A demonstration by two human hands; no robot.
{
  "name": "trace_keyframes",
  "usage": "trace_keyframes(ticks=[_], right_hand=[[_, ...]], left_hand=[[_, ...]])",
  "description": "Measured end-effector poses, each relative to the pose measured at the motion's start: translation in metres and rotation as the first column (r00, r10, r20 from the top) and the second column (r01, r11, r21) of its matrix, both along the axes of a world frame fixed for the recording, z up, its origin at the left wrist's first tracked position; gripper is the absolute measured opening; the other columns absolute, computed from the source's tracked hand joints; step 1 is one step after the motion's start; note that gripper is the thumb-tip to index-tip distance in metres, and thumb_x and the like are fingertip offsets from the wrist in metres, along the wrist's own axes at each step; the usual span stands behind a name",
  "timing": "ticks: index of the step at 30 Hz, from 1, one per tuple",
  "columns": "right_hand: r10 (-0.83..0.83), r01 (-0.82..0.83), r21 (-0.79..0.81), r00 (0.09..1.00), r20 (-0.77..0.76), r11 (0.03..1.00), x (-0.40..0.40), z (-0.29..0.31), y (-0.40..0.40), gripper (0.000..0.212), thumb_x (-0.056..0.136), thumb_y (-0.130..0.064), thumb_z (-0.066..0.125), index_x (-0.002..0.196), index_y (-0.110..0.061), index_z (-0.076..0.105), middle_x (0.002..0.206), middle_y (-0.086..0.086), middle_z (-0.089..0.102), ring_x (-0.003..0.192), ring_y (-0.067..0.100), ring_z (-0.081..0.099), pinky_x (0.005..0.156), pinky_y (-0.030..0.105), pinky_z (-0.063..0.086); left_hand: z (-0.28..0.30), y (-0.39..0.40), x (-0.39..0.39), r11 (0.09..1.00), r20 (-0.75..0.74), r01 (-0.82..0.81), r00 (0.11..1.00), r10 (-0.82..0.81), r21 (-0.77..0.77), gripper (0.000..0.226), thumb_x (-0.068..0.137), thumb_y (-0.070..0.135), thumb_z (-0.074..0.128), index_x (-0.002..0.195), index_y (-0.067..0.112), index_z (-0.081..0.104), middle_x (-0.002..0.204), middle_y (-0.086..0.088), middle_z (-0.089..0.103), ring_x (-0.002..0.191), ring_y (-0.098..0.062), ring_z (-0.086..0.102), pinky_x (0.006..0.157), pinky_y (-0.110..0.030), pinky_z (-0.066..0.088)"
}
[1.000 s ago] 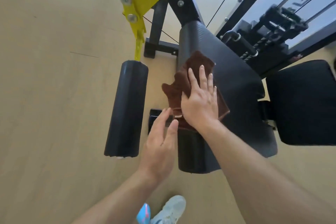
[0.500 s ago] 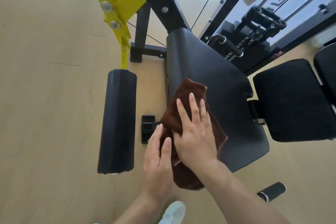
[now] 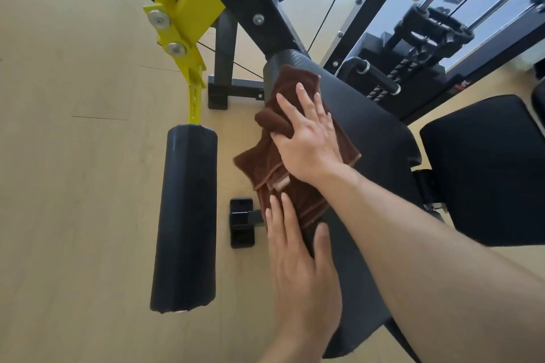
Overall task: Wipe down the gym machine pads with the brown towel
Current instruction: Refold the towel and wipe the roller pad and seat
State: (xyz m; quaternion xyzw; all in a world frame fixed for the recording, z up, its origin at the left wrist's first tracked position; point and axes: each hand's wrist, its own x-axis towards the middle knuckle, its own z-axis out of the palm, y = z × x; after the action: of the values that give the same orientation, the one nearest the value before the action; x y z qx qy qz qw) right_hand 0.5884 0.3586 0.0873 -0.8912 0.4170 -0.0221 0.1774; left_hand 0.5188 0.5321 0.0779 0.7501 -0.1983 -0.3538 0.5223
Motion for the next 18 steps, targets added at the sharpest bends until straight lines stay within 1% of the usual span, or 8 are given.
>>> trace_keyframes(ticks=[1, 2, 4, 7, 9, 12, 15, 18], right_hand=[[-0.002, 0.002, -0.002, 1.0, -0.003, 1.0, 0.003, 0.0, -0.005, 0.06, 0.104, -0.05, 0.044, 0.159, -0.044, 0.022, 0.171, -0.011, -0.006, 0.157, 0.018, -0.015, 0.121, 0.039, -0.015], [-0.005, 0.005, 0.003, 1.0, -0.008, 1.0, 0.007, -0.001, -0.009, 0.06, 0.104, -0.051, 0.045, 0.159, -0.044, 0.021, 0.171, -0.011, -0.007, 0.157, 0.019, -0.015, 0.122, 0.04, -0.015], [-0.012, 0.013, 0.024, 1.0, -0.016, 1.0, 0.016, -0.001, -0.021, 0.062, 0.103, -0.051, 0.045, 0.159, -0.044, 0.02, 0.171, -0.011, -0.008, 0.157, 0.02, -0.015, 0.122, 0.042, -0.014], [-0.045, 0.046, 0.032, 0.999, -0.021, 0.998, 0.033, 0.001, -0.04, 0.062, 0.103, -0.053, 0.043, 0.16, -0.044, 0.018, 0.171, -0.01, -0.009, 0.157, 0.021, -0.013, 0.123, 0.045, -0.012], [-0.078, 0.078, 0.042, 0.997, -0.014, 0.996, 0.044, 0.002, -0.05, 0.061, 0.103, -0.052, 0.042, 0.159, -0.045, 0.018, 0.171, -0.009, -0.007, 0.158, 0.021, -0.011, 0.125, 0.047, -0.009], [-0.137, 0.137, 0.044, 0.991, 0.002, 0.99, 0.058, 0.003, -0.063, 0.061, 0.103, -0.051, 0.041, 0.159, -0.046, 0.019, 0.172, -0.009, -0.002, 0.158, 0.022, -0.007, 0.126, 0.05, -0.006], [-0.199, 0.197, 0.082, 0.98, 0.007, 0.977, 0.07, 0.006, -0.073, 0.062, 0.102, -0.051, 0.042, 0.159, -0.046, 0.018, 0.172, -0.008, 0.004, 0.158, 0.024, -0.003, 0.126, 0.053, -0.004], [-0.295, 0.289, 0.122, 0.955, 0.036, 0.949, 0.082, 0.007, -0.084, 0.062, 0.101, -0.054, 0.04, 0.159, -0.043, 0.021, 0.17, -0.006, 0.014, 0.157, 0.026, 0.005, 0.125, 0.054, -0.003]], left_hand=[[-0.002, -0.001, -0.006, 1.0, 0.072, -0.008, 0.997, 0.005, 0.029, 0.065, 0.09, 0.077, 0.011, 0.146, 0.059, -0.016, 0.158, 0.038, -0.019, 0.15, 0.009, -0.013, 0.128, -0.034, 0.007], [-0.005, -0.002, -0.01, 0.999, 0.128, -0.025, 0.992, 0.019, 0.043, 0.069, 0.086, 0.082, 0.007, 0.146, 0.059, -0.018, 0.157, 0.038, -0.022, 0.15, 0.008, -0.015, 0.128, -0.034, 0.007], [-0.01, -0.003, -0.014, 0.997, 0.174, -0.051, 0.984, 0.04, 0.057, 0.073, 0.082, 0.086, 0.004, 0.146, 0.06, -0.018, 0.158, 0.037, -0.021, 0.15, 0.008, -0.014, 0.128, -0.035, 0.009], [-0.016, -0.003, -0.016, 0.996, 0.221, -0.072, 0.974, 0.06, 0.048, 0.076, 0.084, 0.084, 0.016, 0.149, 0.057, -0.014, 0.163, 0.031, -0.013, 0.151, 0.008, -0.007, 0.127, -0.035, 0.014], [-0.017, -0.003, -0.017, 0.996, 0.229, -0.075, 0.971, 0.063, 0.044, 0.077, 0.086, 0.076, 0.026, 0.151, 0.054, -0.01, 0.163, 0.032, -0.01, 0.151, 0.009, -0.006, 0.127, -0.033, 0.013], [-0.016, -0.003, -0.018, 0.996, 0.215, -0.07, 0.975, 0.058, 0.051, 0.077, 0.083, 0.071, 0.028, 0.15, 0.056, -0.008, 0.16, 0.038, -0.013, 0.149, 0.012, -0.009, 0.125, -0.026, 0.009], [-0.016, -0.001, -0.018, 0.996, 0.222, -0.077, 0.973, 0.066, 0.044, 0.078, 0.082, 0.067, 0.033, 0.148, 0.061, -0.008, 0.16, 0.04, -0.01, 0.149, 0.014, -0.006, 0.12, -0.018, 0.006], [-0.016, -0.001, -0.018, 0.996, 0.209, -0.074, 0.976, 0.065, 0.039, 0.078, 0.082, 0.066, 0.034, 0.147, 0.063, -0.008, 0.159, 0.041, -0.009, 0.147, 0.016, -0.006, 0.118, -0.015, 0.004]])
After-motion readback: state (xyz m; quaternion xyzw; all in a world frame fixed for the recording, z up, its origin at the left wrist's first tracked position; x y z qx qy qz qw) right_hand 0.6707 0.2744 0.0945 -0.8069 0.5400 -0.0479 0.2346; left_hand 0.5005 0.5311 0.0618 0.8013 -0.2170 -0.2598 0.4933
